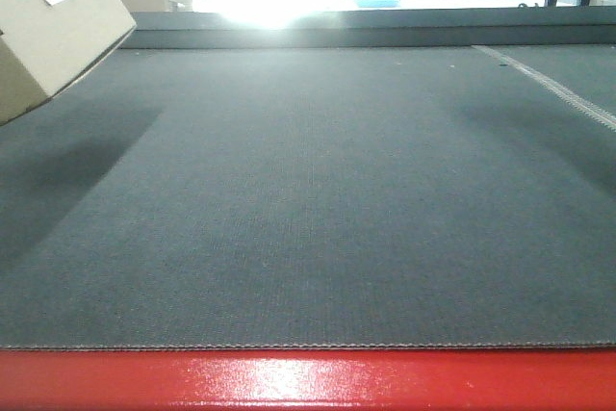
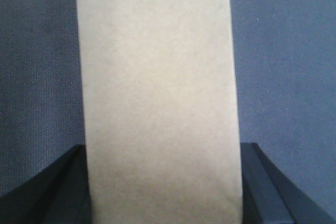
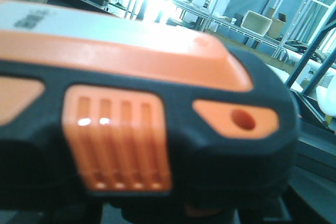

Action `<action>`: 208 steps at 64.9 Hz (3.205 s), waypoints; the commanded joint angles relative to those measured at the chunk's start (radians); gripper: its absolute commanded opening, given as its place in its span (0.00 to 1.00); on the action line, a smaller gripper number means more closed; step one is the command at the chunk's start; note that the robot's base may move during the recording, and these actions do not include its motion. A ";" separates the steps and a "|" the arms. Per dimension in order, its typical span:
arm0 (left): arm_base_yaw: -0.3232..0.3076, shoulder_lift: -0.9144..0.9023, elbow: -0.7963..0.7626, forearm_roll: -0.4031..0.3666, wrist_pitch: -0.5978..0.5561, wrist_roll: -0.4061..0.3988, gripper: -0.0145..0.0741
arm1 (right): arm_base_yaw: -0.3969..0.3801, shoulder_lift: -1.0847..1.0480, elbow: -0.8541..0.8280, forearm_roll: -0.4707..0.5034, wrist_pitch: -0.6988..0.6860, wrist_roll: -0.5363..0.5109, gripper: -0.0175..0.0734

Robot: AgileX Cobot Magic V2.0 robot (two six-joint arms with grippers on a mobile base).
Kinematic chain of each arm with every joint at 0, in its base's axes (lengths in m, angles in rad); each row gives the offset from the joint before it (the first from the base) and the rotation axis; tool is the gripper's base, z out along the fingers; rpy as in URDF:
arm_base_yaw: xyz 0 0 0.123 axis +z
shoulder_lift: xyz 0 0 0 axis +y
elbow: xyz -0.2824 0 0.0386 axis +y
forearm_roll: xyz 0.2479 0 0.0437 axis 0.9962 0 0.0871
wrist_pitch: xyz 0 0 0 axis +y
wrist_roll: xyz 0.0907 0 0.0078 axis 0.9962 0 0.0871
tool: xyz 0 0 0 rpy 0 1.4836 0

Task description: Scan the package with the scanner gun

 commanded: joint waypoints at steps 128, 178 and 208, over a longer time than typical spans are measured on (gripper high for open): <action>-0.033 -0.011 -0.002 -0.012 -0.007 -0.005 0.04 | -0.043 0.195 -0.131 0.100 -0.031 -0.178 0.02; -0.033 -0.011 -0.002 -0.012 -0.007 -0.005 0.04 | -0.015 0.184 -0.145 0.204 0.039 -0.166 0.02; -0.033 -0.011 -0.002 -0.012 -0.007 -0.005 0.04 | -0.013 0.179 -0.145 0.233 0.039 -0.166 0.02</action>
